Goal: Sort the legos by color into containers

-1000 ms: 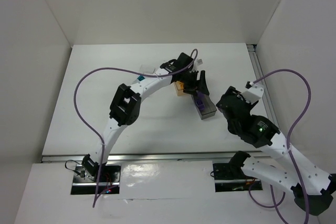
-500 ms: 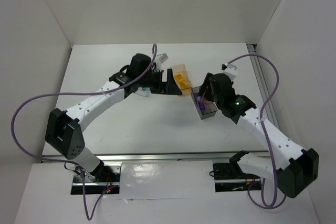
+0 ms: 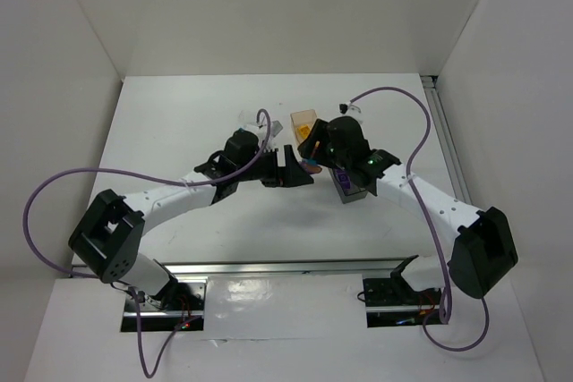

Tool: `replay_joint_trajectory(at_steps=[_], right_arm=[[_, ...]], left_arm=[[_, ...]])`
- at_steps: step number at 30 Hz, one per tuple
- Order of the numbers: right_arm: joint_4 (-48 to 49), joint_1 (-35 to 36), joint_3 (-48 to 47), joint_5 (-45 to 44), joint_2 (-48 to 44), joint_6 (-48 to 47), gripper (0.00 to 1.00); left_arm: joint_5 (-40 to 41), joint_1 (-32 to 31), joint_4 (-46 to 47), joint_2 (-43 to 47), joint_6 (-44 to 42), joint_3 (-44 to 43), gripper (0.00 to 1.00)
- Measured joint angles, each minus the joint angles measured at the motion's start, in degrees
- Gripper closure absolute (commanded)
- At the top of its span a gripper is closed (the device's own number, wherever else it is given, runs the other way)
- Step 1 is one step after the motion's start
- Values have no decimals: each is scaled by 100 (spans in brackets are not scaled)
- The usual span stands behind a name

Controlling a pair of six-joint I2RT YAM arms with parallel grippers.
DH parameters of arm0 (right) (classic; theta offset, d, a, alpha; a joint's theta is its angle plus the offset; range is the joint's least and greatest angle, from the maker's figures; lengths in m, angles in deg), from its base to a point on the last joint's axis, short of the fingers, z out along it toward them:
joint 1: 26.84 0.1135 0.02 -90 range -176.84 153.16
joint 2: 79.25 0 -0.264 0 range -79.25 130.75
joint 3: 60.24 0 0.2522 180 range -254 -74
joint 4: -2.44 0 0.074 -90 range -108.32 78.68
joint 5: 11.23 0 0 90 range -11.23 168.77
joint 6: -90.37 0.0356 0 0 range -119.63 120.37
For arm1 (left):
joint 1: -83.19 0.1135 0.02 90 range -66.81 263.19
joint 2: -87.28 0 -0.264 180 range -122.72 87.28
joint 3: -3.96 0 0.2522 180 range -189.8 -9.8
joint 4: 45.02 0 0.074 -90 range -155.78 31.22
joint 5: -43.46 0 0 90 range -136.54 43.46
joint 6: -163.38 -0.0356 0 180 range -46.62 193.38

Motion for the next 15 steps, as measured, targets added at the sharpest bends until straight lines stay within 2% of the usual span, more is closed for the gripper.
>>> replay_joint_trajectory(at_steps=[3,6,15], right_arm=[[68,15,-11,50,0,72,48],[92,15,-11,74,2,111,48],[238,15,-11,234,9,184,48]], left_arm=[[232,-107,472,0,61,50,10],[544,-203,745,0,157,149,11],[1453,-341,859,4,168,168,24]])
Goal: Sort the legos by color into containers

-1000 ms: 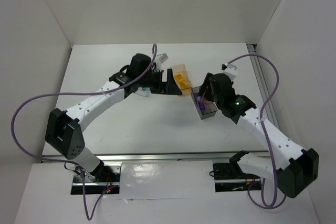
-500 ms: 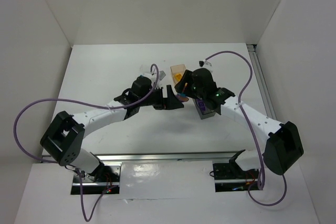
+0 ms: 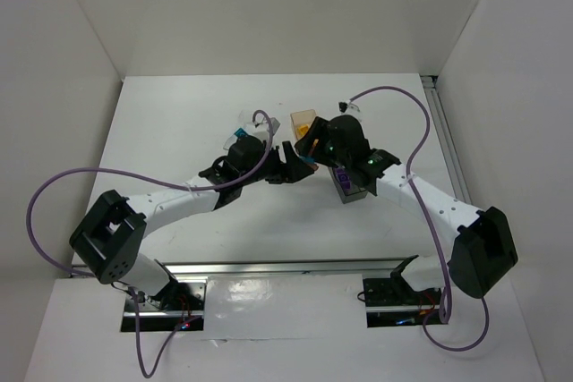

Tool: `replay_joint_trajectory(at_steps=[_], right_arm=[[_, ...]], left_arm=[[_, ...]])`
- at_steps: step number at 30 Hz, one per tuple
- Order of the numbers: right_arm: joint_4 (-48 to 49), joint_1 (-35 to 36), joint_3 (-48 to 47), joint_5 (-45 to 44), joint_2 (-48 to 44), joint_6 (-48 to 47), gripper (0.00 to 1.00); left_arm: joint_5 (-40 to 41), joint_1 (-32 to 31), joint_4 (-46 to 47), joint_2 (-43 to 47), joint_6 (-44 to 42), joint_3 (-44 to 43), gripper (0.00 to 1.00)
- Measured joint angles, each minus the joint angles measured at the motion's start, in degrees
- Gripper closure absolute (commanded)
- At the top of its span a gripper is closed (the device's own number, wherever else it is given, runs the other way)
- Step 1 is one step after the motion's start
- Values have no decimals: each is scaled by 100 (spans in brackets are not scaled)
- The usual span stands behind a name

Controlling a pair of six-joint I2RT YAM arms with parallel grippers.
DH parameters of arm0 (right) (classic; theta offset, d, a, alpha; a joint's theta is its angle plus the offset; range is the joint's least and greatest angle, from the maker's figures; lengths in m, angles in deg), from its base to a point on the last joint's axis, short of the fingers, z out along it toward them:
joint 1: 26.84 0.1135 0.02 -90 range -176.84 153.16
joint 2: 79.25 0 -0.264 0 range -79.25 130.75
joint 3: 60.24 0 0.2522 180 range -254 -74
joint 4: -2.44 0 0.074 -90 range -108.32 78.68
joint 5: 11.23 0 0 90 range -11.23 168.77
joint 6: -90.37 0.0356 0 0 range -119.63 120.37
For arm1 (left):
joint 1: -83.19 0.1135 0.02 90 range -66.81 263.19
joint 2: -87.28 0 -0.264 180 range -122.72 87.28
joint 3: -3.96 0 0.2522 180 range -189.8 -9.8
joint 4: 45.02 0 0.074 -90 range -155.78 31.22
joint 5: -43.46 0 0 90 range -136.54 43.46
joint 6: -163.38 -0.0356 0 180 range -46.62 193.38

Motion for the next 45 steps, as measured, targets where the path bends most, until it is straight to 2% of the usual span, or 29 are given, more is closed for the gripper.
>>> replay_joint_trajectory(at_steps=[9,11,15,18,19,22,24,33,39,45], right_arm=[[151,-15,0,39,63,15,48],[166,-15,0,48,72,17,48],[197,-17,0,50,79,37,48],[205,-48,0,76,79,59,48],[205,-50,0,81,79,59,48],[205,-107,4,107,79,61,48],[205,-168,7,205,79,90,48],[227,-433,7,656,76,120,48],[245,-1003,13,549,44,74,48],[251,-1104,20,568,39,66,48]], left_arm=[[105,-31,98,0,101,-7,37],[94,-33,105,0,190,-7,44],[50,-52,184,0,361,-7,65],[81,-55,173,11,433,-9,75],[85,-57,170,11,439,-9,81],[129,-63,155,20,442,-9,88],[173,-74,118,35,442,-20,100],[361,-125,52,98,415,-15,100],[728,-9,-378,160,348,96,100],[737,4,-549,153,262,138,100]])
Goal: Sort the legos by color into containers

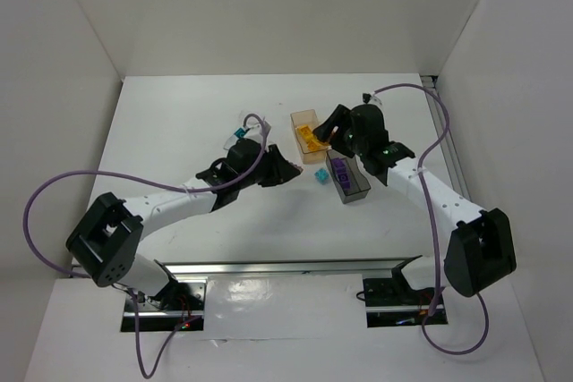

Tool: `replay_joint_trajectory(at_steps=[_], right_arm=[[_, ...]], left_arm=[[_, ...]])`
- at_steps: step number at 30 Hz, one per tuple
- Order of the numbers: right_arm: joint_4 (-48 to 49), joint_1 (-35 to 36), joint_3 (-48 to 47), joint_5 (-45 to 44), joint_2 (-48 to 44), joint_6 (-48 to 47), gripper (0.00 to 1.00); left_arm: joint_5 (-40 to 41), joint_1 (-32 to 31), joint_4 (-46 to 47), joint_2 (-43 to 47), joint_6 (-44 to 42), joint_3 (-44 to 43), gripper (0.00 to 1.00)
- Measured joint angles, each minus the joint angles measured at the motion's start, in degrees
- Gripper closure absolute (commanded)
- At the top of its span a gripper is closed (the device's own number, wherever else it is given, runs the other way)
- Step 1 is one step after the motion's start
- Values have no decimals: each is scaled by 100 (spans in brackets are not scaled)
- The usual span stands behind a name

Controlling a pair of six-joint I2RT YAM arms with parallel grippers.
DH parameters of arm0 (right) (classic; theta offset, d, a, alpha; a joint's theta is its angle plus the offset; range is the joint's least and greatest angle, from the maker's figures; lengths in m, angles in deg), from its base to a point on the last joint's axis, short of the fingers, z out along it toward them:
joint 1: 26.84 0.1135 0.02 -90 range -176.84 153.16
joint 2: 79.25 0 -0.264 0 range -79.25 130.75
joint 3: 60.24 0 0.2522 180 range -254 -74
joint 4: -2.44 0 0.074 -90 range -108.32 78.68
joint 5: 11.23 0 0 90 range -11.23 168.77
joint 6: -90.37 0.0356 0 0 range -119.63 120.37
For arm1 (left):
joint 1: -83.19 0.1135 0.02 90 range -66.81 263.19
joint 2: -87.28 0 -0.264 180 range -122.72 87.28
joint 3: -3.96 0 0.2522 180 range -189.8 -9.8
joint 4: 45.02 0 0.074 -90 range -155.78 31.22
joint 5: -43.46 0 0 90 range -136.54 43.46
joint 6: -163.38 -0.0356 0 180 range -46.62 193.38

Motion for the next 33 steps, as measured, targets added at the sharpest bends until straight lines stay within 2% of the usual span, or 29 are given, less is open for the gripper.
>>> replay_joint_trajectory(at_steps=[8,16,22,24,25,29,30,33], right_arm=[[-87,-210,197,-55,-184,-140,48],[-763,-1043,389,-680,-955,-398,48],[-1058,-1628,557,-885,-1510,-494,48],[-1117,-1729,570,-872,-1624,-544,48],[-1132,-1777,570,-863,-1661,-570,48],[-1198,-1915,575,-778,-1720,-632,48],[-1196,-1928,586,-752,-1720,-640,48],[-1215,-1937,625,-684,-1722,-673,48]], left_arm=[[-212,0,-173,-522,-52,-382,100],[-531,-286,-634,-1880,-299,-2068,100],[-374,-557,-1392,-3045,-431,-3637,97],[-264,-625,-1740,-3469,-529,-4315,83],[-203,-654,-1860,-3661,-584,-4612,60],[-87,-713,-2275,-4017,-787,-5215,16],[-74,-719,-2365,-4024,-811,-5248,9],[-48,-719,-2524,-4022,-859,-5276,8]])
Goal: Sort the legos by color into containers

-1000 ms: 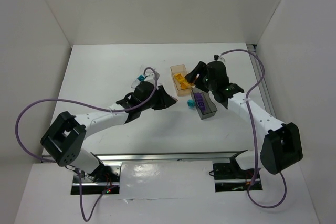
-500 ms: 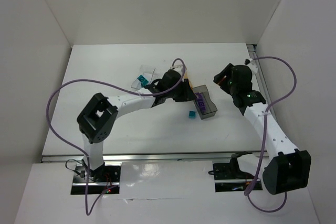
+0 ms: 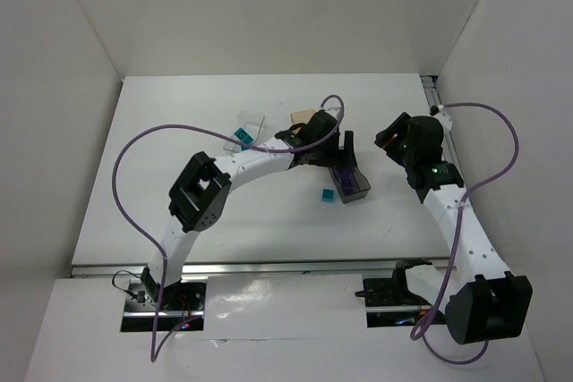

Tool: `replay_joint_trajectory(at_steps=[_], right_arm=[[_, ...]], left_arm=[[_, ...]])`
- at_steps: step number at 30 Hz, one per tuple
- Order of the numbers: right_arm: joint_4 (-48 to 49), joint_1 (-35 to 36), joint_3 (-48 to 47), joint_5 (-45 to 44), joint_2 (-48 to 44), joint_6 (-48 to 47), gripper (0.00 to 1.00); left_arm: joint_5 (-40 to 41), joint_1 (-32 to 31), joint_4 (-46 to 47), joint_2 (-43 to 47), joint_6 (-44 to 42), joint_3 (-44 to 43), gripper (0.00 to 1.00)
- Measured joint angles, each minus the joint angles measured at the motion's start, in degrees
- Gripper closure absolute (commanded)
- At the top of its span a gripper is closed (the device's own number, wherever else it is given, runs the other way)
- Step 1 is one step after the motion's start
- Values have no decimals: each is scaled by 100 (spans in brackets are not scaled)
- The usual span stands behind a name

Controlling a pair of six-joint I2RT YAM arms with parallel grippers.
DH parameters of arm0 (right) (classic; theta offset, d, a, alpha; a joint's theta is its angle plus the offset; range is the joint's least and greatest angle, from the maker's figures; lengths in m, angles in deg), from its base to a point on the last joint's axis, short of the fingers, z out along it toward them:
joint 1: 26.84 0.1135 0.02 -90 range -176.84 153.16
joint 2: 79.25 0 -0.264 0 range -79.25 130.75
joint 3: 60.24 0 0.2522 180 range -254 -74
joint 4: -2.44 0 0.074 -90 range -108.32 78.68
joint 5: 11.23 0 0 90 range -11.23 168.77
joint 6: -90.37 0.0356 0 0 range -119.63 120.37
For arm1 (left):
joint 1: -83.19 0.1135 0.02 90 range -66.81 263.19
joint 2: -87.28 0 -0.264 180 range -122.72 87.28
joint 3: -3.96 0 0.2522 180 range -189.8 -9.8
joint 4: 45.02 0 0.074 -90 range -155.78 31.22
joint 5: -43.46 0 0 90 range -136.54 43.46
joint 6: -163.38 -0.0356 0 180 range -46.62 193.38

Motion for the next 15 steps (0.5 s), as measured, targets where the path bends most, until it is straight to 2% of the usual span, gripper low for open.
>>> replay_joint_trajectory(at_steps=[3,7,8,12,15], right_arm=[[-24,0,44,70,0,-9,48],[-13,0,55,313,11,-107,48],[15,0,52,422,35,-153,48],[74,127,-55,772,470,-350,48],[111,487,-264,909,1016,-457,48]], left_arm=[[17,0,-144,50,-33,20,8],[105,7,-363,616,-76,293,20],[170,7,-382,850,-105,389,23],[476,164,-509,2271,-164,907,23],[560,675,-566,3292,-125,1187,19]])
